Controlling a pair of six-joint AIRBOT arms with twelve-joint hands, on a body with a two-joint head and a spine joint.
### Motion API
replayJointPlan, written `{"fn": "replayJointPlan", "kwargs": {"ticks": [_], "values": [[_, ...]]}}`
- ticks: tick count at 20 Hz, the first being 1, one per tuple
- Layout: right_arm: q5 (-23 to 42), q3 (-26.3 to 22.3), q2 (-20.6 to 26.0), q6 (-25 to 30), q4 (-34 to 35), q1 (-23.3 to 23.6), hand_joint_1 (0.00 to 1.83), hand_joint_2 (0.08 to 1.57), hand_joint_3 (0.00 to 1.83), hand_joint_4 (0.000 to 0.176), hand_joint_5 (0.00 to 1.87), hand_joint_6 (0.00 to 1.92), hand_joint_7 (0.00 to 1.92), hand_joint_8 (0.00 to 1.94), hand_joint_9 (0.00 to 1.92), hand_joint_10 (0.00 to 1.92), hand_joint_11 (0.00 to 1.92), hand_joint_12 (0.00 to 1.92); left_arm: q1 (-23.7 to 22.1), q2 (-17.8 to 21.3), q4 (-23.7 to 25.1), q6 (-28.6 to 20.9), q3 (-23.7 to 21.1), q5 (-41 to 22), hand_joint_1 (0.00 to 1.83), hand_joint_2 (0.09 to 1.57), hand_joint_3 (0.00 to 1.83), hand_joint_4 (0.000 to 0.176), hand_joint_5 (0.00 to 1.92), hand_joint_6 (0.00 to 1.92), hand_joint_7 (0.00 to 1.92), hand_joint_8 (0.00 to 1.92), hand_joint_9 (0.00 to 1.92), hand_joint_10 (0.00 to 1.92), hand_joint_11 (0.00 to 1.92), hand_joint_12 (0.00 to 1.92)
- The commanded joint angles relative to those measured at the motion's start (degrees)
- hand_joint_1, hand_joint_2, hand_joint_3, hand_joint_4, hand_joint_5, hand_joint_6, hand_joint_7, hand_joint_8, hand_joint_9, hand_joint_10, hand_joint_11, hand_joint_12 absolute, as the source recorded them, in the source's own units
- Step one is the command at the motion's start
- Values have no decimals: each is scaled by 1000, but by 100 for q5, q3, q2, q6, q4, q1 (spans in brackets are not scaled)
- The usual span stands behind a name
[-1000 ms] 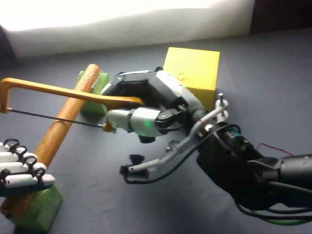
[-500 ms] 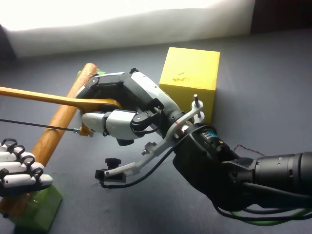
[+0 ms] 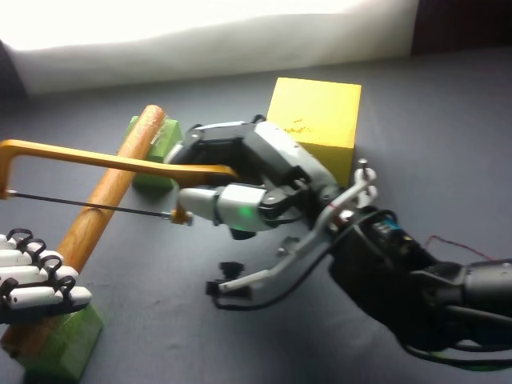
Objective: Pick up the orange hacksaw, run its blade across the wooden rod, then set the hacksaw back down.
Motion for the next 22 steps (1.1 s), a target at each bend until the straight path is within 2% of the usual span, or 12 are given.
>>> {"fn": "replayJointPlan", "kwargs": {"ticks": [1,7,12,18,19,22], "values": [[507,-53,66,26,-267,-35,1255,1124,1,0,866,1013,1079,1015,1187,768,996,1291,-39,8,-79,-15,-2,-185,0,1201,2,0,88,2,65,2,68,1,0,214],[769,-365,556,165,-421,-418,1257,1115,0,0,898,964,1087,1003,1165,797,992,1276,-31,10,-79,-15,-19,-185,0,1198,1,0,104,3,85,4,87,3,0,222],[959,-660,883,102,-444,-328,1263,1118,1,0,881,979,1088,1010,1178,810,1008,1281,-9,14,-78,-15,-27,-176,0,1199,1,0,75,0,62,0,64,0,0,169],[1447,-1309,1706,73,-443,-321,1256,1124,2,0,876,991,1068,1041,1149,854,987,1314,-16,13,-78,-15,-27,-155,0,1189,0,0,86,4,65,2,69,4,10,181],[1490,-1416,1832,90,-444,-338,1259,1120,0,0,886,976,1081,1019,1152,846,992,1295,-22,13,-78,-15,-26,-155,0,1190,0,0,114,4,93,4,95,4,1,264],[1564,-1837,2261,62,-457,-462,1259,1119,0,0,888,975,1082,1019,1158,850,991,1299,-25,13,-79,-15,-15,-155,0,1186,0,0,91,1,78,0,74,0,0,213]]}}
